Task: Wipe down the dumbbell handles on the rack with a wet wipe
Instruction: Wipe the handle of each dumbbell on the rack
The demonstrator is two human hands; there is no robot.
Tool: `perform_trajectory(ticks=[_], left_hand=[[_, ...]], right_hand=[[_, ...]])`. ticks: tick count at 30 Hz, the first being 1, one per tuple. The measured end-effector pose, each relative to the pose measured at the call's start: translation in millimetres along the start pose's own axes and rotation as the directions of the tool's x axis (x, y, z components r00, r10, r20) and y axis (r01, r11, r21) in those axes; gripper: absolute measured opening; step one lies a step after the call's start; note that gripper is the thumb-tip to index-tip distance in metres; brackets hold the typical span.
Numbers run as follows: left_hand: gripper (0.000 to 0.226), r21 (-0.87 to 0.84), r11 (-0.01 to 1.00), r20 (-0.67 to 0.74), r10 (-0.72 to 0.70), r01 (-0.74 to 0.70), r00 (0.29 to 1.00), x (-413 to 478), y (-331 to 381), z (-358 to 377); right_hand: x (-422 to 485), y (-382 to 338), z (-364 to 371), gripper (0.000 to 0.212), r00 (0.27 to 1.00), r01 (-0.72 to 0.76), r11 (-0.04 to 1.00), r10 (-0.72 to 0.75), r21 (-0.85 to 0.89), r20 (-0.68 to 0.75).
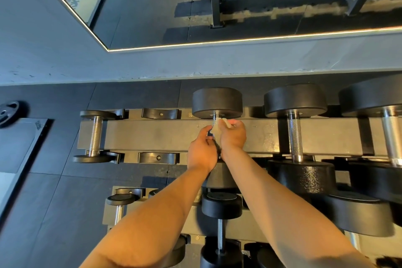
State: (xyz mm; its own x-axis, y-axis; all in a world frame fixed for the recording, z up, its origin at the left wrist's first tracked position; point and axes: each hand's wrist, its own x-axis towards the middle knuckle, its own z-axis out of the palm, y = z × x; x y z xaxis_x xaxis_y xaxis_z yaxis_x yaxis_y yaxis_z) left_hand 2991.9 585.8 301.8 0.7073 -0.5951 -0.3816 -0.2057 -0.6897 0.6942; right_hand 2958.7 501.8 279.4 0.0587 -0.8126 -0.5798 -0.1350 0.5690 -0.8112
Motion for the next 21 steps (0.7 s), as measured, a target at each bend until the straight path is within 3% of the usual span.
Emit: perform_trajectory(ticks=[7,15,21], left_hand=[[0.045,0.023,1.0,0.011,0.004,-0.004,1.0,0,0,0],[0.044,0.005,1.0,-0.006,0.009,-0.009,1.0,0,0,1],[0.043,-0.016,1.0,-0.005,-0.005,0.005,1.0,0,0,1]], right_hand=[[6,-12,23,0.03,1.0,0.024,0.993,-0.025,-0.114,-0.008],[3,-6,-4,0.023,0.989,0.069,0.953,-0.026,-0.295,0.149],[-2,-3,-11,0.031,0.993,0.005,0.964,0.027,-0.266,0.113]])
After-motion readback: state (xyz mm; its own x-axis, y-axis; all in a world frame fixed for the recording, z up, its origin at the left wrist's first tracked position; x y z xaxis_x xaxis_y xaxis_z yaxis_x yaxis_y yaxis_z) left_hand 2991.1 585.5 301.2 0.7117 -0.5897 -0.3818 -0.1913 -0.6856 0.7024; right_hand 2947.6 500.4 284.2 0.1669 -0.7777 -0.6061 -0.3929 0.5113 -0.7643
